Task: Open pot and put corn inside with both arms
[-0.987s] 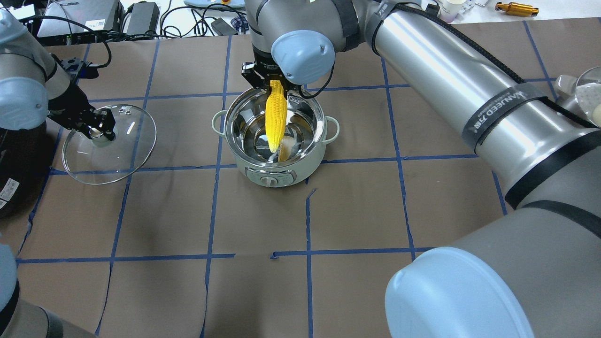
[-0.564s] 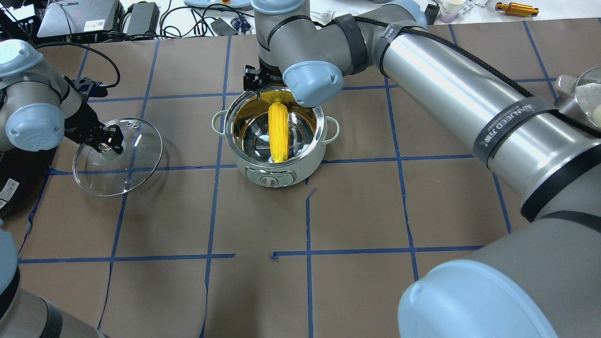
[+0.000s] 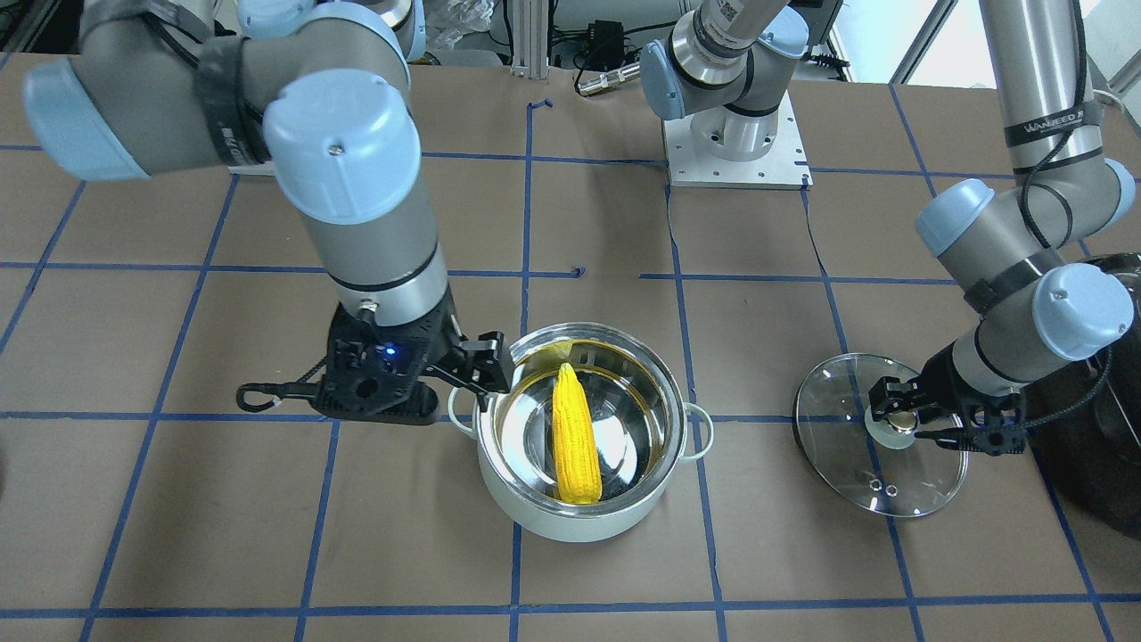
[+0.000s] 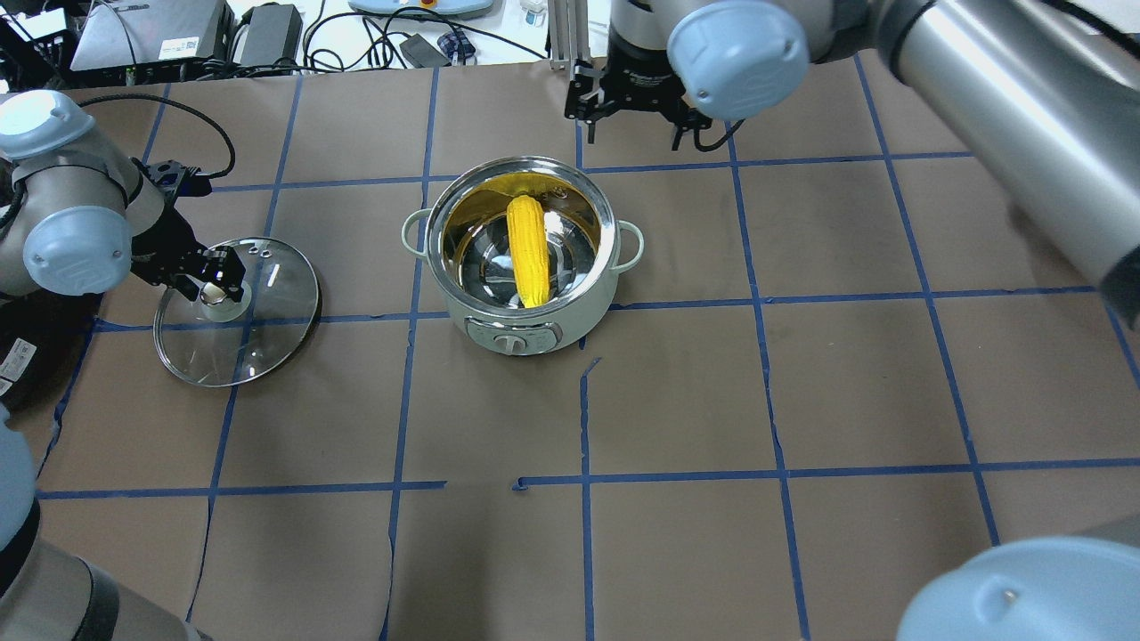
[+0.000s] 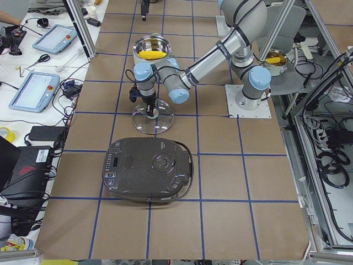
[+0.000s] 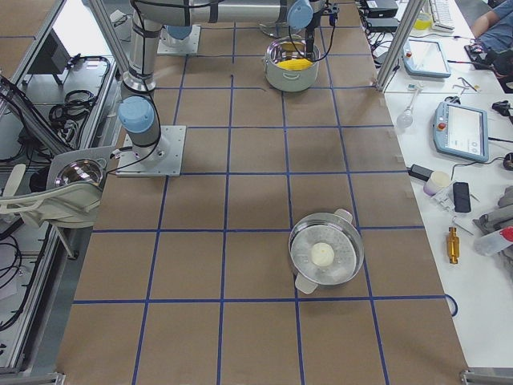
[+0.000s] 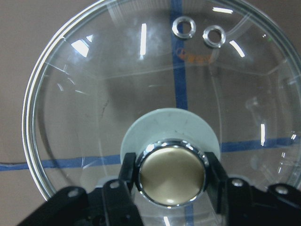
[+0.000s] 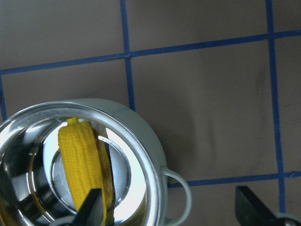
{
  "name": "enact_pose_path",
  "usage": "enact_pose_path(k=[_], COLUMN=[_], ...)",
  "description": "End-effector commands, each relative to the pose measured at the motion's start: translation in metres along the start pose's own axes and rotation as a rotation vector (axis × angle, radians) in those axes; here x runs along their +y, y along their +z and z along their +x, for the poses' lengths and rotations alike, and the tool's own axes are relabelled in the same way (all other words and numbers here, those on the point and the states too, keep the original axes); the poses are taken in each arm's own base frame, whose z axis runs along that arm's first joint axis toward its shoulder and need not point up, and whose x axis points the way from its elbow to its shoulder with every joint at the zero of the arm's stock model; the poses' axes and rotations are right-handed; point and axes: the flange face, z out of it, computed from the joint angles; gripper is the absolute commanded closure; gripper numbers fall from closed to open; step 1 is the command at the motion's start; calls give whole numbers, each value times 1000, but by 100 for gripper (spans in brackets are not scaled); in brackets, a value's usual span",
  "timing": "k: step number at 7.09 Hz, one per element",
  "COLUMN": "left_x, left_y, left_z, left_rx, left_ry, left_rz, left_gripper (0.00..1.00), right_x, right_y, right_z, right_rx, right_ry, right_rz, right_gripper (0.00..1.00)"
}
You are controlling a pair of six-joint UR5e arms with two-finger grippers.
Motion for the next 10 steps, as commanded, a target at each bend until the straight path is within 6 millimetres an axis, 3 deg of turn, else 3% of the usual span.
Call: enact_pose_path(k=[1, 2, 3, 4, 5, 7, 8, 10], left_x=[-3, -10, -18, -20, -18, 33, 62, 96], left_y=[-24, -60, -115, -171, -207, -264, -277, -306], left_z=[8, 45, 99, 150, 188, 269, 282, 277], left_rx=[-20, -22, -23, -23, -19, -24, -15, -15], left_ry=[-80, -126, -149, -193, -167, -138, -113, -116], left_rz=[32, 36, 17, 14, 8, 91, 100, 157], left_gripper=[0, 0, 0, 0, 0, 0, 0, 0], right_x=[-2, 12, 33, 42, 51, 82, 94, 100], right_y=[-32, -41, -28, -29, -38, -59, -62, -73], right_z=[109, 130, 142, 141, 140, 141, 145, 140], right_rx=[90, 89, 114, 116, 99, 87, 81, 28], right_ry=[33, 70, 82, 93, 94, 41, -50, -54], right_rz=[-28, -28, -113, -118, -113, -93, -94, -83], right_gripper=[0, 0, 0, 0, 0, 0, 0, 0])
